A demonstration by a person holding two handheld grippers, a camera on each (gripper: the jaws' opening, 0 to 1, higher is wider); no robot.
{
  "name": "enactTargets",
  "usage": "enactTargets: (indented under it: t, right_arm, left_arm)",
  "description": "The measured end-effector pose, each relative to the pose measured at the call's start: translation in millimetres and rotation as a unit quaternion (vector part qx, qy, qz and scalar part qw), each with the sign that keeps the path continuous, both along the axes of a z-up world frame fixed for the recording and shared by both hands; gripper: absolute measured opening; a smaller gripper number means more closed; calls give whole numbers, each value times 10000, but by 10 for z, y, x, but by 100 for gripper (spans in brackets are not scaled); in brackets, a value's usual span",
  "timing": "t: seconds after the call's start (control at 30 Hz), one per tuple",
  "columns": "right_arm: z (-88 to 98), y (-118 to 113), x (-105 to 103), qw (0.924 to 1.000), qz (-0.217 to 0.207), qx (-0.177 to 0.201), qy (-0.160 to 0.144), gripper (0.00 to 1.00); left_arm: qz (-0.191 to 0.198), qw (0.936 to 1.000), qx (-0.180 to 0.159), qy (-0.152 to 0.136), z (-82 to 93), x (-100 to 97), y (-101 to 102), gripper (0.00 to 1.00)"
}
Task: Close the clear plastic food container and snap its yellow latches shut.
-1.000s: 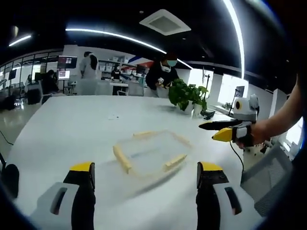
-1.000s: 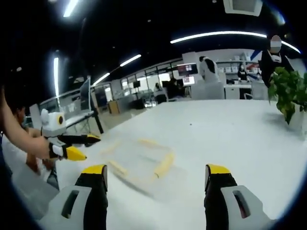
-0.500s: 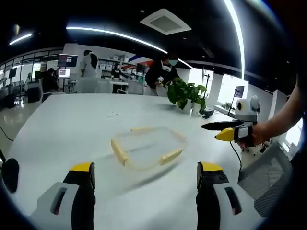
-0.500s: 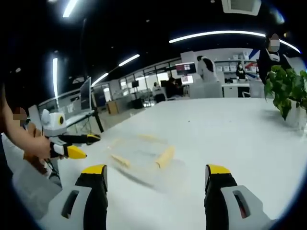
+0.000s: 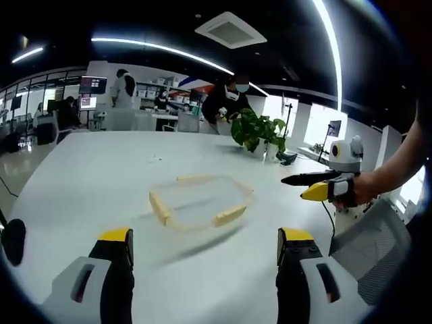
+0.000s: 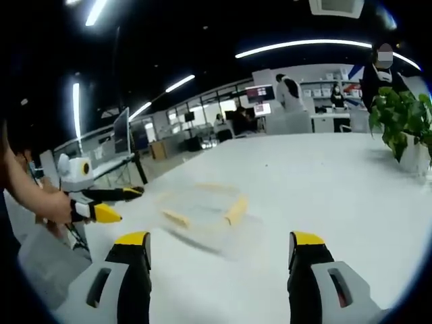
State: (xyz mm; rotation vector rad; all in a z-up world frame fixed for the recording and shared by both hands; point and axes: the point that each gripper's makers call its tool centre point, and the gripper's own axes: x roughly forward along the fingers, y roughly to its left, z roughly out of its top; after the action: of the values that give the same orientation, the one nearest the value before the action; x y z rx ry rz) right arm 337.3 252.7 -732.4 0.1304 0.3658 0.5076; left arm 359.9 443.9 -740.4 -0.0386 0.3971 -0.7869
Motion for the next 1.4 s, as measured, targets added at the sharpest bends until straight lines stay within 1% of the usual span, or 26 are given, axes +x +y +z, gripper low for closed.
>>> enactTargets:
  t: [0.1, 0.17, 0.3, 0.5, 0.73, 0.93, 1.17, 1.27, 1.3, 1.33, 1.4]
  right_arm:
    - [1, -8, -27, 10000, -10, 28, 8, 84]
    - [3, -1, -66, 10000, 5, 19, 11, 84]
    - [-1, 31, -162, 9999, 129, -20, 22, 84]
    - [-18, 8, -254, 9999, 93, 28, 45, 84]
    - [27, 4, -323, 9999, 66, 96, 13, 84]
    - [32, 24, -403, 9999, 96, 111, 15, 84]
    - [99, 50, -463, 9998, 121, 141, -28, 84]
    - [123, 47, -470, 9998, 126, 158, -43, 84]
    - [132, 49, -476, 9998, 130, 156, -43, 84]
    - [147, 47, -486, 9998, 134, 139, -61, 83]
    - [173, 45, -502, 9998, 137, 155, -78, 83]
  left_arm:
    - [-8, 10000, 25, 25, -27, -46, 3, 88]
    - [16, 10000, -19, 63, -37, -69, 7, 88]
    - [12, 10000, -37, 68, -8, -148, 1, 88]
    - [15, 10000, -63, 73, 5, -205, -12, 87]
    - [40, 9999, -109, 70, 40, -296, -10, 87]
    - [73, 9999, -126, 73, 60, -358, 31, 87]
    - [111, 9998, -144, 91, 77, -402, 78, 87]
    - [89, 9998, -131, 104, 125, -437, 67, 86]
    - [97, 9998, -173, 99, 158, -448, 65, 86]
    - [94, 9996, -249, 51, 214, -463, 50, 86]
    - [83, 9997, -229, 21, 242, -488, 34, 86]
